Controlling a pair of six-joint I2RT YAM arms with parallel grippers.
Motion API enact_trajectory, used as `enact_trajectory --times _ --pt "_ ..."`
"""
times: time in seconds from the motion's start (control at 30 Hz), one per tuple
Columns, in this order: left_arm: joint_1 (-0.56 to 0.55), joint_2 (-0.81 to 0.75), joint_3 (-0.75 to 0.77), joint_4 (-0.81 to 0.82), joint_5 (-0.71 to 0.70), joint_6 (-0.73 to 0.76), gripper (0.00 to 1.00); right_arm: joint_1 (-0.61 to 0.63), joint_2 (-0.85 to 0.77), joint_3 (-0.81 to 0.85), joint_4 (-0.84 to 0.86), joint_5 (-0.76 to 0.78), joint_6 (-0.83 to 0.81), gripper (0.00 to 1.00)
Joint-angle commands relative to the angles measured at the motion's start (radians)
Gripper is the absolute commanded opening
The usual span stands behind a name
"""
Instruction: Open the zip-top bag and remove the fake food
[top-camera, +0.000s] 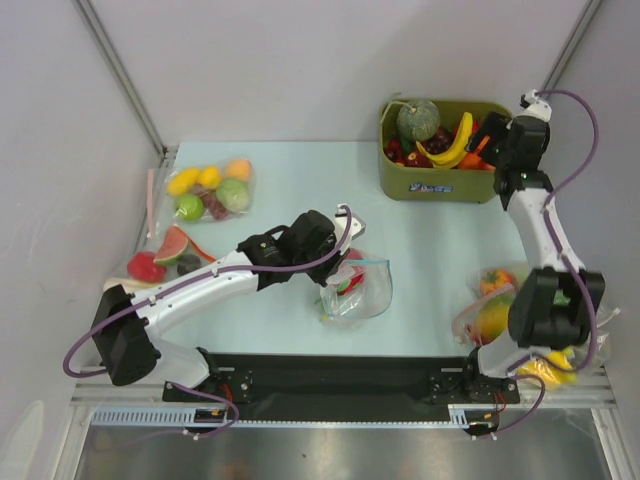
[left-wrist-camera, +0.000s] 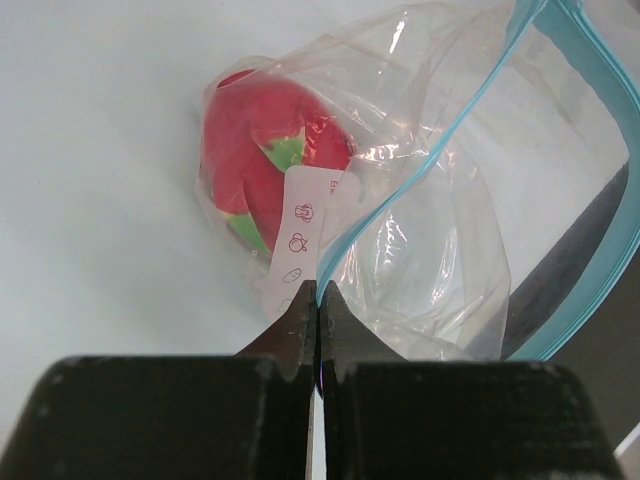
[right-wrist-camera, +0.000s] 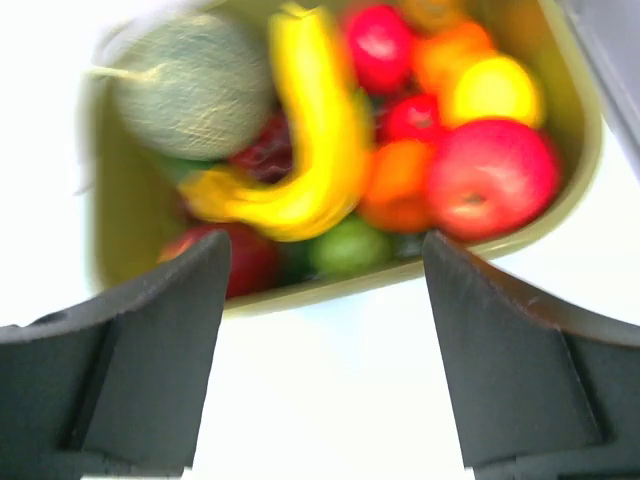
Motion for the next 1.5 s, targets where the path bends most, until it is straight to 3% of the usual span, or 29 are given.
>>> enact_trajectory --times 0.0,0.13,0.4,0.6,0.73,1.2,1.47 --pt "-0.004 -0.028 0.011 0.023 -0.001 -0.005 0.00 0.109 -0.232 -0.134 0.142 0.024 -0.025 0.82" --pt "-0.004 -0.040 0.008 0.029 -0.001 -0.008 0.00 0.308 -0.498 -0.318 0.126 0.083 -0.038 0.82" --pt "-0.004 -0.061 0.007 0.029 -0.031 -0.008 0.00 0.627 -0.754 -0.525 -0.039 0.131 0.056 0.78" --pt "-0.004 -0.061 0.004 0.032 -0.053 -0.008 0.00 0.909 -0.745 -0.633 -0.027 0.194 0.140 0.70" --pt "-0.004 -0.057 0.002 0.031 -0.065 -0.008 0.00 1.012 -0.691 -0.645 -0.038 0.248 0.180 0.66" --pt "-0.004 -0.055 0.004 0.026 -0.102 -0.006 0.00 1.181 -0.634 -0.736 0.006 0.326 0.349 0.61" --pt "-0.002 -0.049 0.005 0.023 -0.102 -0.008 0.00 1.321 -0.677 -0.681 -0.064 0.482 0.356 0.61"
